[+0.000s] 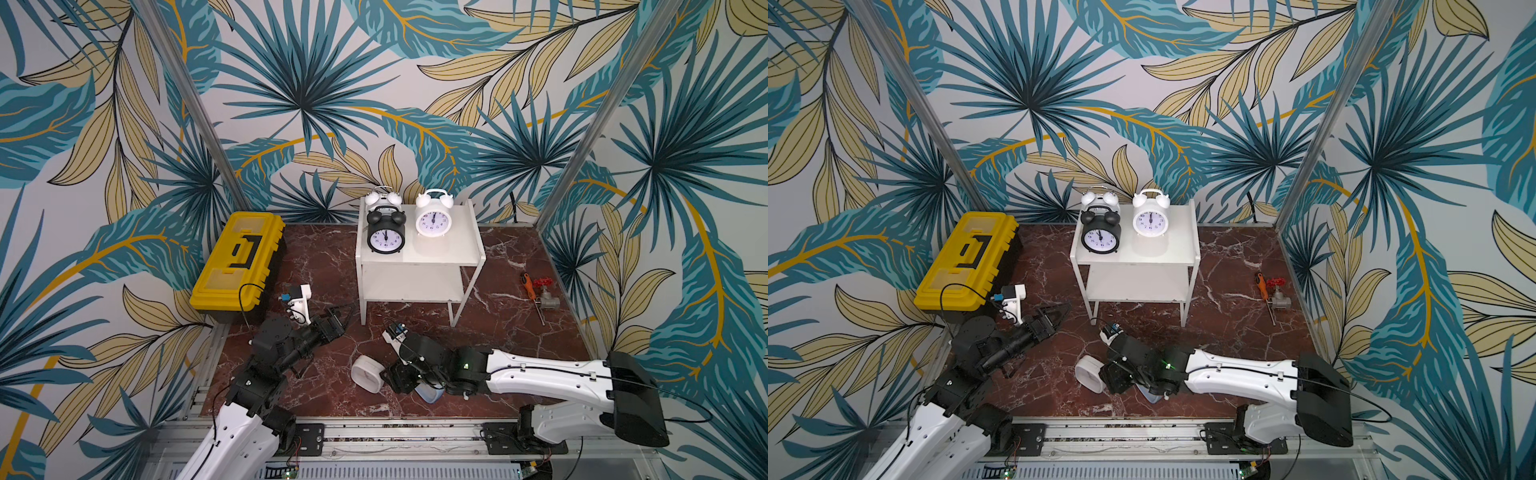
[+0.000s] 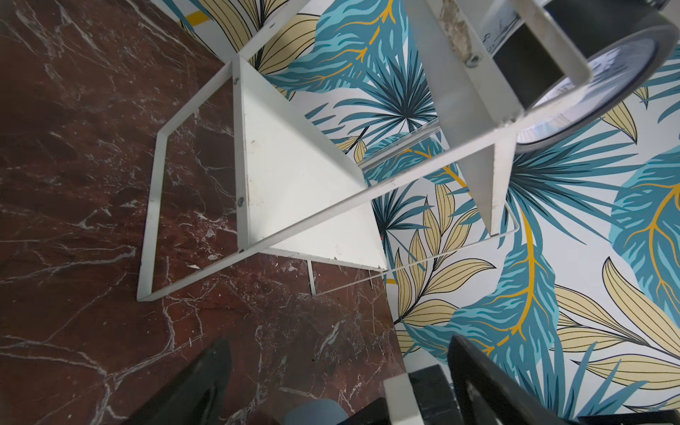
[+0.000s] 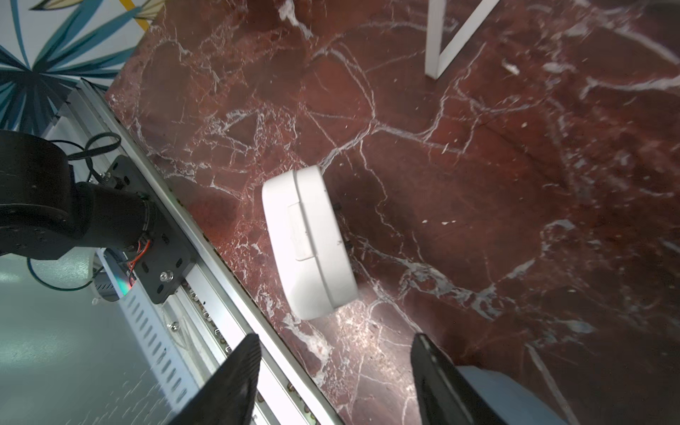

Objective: Place the alarm clocks on the shelf by style
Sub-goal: Pick up the alarm from the center of the board.

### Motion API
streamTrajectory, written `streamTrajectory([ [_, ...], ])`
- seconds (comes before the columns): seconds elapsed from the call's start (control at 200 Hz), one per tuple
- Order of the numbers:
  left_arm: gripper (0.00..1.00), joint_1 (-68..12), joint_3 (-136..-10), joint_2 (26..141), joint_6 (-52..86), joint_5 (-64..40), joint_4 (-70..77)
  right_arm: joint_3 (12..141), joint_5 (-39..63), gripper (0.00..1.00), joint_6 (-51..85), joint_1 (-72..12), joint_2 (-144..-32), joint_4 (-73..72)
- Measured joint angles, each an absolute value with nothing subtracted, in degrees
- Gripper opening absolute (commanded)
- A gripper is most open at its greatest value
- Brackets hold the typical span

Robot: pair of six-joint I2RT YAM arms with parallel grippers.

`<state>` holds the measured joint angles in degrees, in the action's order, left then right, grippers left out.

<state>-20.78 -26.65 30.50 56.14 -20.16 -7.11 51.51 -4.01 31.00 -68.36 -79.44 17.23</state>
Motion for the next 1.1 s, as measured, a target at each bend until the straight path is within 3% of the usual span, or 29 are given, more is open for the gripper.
streamTrajectory([
  [0.285, 0.95, -20.73, -26.28, 28.88, 56.97, -20.43, -7.42, 59.59, -0.14, 0.67, 30.22, -68.34, -89.21, 17.96],
  [1.102, 0.95, -20.71, -24.49, 28.82, 57.17, -21.04, -5.37, 61.95, -1.23, 0.67, 28.62, -67.57, -91.96, 19.70],
])
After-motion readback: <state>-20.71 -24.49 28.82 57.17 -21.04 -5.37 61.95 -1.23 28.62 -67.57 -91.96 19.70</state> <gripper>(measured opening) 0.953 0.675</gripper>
